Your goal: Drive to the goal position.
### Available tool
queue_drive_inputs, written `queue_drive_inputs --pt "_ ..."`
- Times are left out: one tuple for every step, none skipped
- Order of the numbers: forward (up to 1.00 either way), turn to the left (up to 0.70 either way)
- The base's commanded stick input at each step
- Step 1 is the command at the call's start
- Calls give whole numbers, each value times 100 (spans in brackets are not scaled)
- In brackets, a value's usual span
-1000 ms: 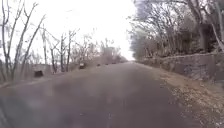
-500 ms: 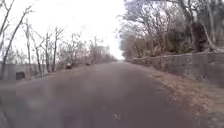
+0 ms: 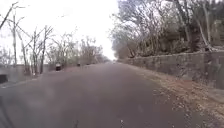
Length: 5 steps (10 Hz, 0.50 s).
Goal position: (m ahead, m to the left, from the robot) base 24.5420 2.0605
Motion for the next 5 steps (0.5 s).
queue_drive_inputs --pt "70 1" --pt "70 0" --pt "70 0" --pt "70 0" --pt "70 0"
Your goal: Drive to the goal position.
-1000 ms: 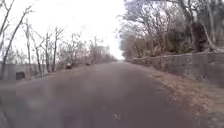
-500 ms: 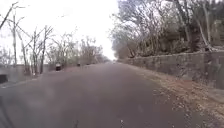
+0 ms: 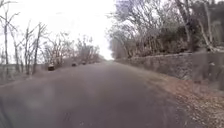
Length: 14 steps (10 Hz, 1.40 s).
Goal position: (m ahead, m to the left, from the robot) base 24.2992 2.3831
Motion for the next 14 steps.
queue_drive_inputs --pt "70 0" --pt "70 0" --pt "70 0" --pt "70 0" --pt "70 0" --pt "70 1" --pt "70 2" --pt "70 2" --pt "70 3" --pt "70 3" --pt "70 3" --pt "70 3" --pt "70 3" --pt "70 3"
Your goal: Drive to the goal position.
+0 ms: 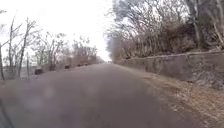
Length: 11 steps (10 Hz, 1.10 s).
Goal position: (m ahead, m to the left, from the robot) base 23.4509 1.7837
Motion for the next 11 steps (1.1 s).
queue_drive_inputs --pt "70 3" --pt "70 3" --pt "70 3" --pt "70 3" --pt "70 3" --pt "70 4" --pt "70 7" --pt "70 16" --pt "70 18" --pt "70 20" --pt "70 0"
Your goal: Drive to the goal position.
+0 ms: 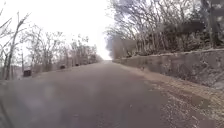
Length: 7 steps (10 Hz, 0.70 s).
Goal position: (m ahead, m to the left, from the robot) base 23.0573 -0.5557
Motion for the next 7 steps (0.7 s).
queue_drive_inputs --pt "70 0" --pt "70 0" --pt "70 0" --pt "70 0" --pt "70 0" --pt "70 0" --pt "70 0"
